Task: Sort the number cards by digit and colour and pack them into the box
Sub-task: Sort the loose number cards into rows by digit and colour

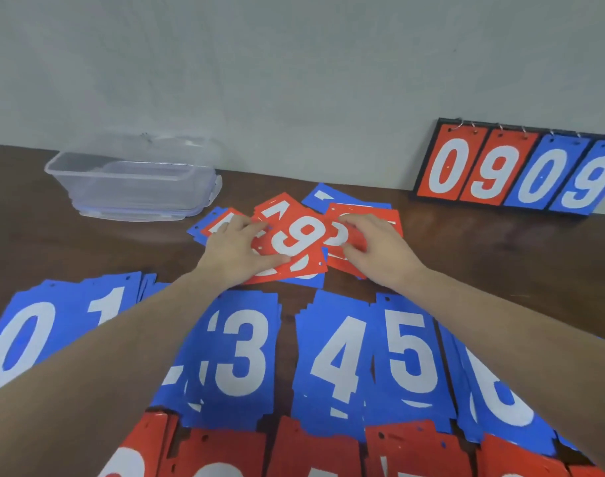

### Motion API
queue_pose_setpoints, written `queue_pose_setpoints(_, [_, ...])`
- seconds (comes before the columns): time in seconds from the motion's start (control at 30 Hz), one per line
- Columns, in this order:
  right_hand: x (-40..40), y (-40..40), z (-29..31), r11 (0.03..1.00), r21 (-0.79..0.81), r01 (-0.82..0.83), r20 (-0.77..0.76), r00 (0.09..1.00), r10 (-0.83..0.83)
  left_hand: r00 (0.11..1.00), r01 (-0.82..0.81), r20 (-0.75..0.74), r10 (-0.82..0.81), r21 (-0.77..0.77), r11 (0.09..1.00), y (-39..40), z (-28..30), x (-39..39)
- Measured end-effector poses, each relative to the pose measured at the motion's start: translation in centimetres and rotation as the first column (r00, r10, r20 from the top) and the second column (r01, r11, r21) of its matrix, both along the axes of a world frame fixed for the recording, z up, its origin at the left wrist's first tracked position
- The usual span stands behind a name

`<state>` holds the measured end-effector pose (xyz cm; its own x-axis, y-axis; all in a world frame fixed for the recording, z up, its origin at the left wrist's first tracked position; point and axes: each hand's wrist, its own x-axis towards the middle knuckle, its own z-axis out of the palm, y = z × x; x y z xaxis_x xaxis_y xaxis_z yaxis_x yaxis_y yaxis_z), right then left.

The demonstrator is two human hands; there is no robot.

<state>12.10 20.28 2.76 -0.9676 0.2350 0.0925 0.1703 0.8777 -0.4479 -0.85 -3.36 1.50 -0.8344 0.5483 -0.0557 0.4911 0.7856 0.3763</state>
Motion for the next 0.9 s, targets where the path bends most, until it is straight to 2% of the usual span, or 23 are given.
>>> queue_pose_setpoints(0.17, [-2.3, 1.3, -0.4, 0.997, 0.063, 0.044, 0.182, 0.982, -0.054, 0.991, -0.034, 0.129, 0.026, 0.063, 0.997, 0.2, 0.1, -1.2])
queue_pose_setpoints(0.4, [-3.9, 4.1, 0.4, 0.995, 0.076, 0.064, 0.348, 0.933, -0.086, 0.974, -0.059, 0.226, 0.032, 0.114, 0.992, 0.3, 0.4, -1.7])
queue_pose_setpoints(0.5, [-4.8, 4.2, 0.8, 0.994, 0.032, 0.109, 0.410, 0.905, -0.112, 0.959, -0.075, 0.282, 0.027, 0.161, 0.984, 0.1, 0.2, -1.8])
queue_pose_setpoints(0.67, [-4.9, 4.0, 1.0, 0.983, -0.070, 0.170, 0.423, 0.898, -0.125, 0.914, -0.132, 0.404, 0.021, 0.250, 0.959, -0.2, 0.9, -1.6])
queue_pose_setpoints(0.9, [-2.9, 4.7, 0.8, 0.970, -0.166, 0.180, 0.326, 0.938, -0.118, 0.874, -0.198, 0.485, 0.005, 0.347, 0.917, -0.5, 1.2, -1.6])
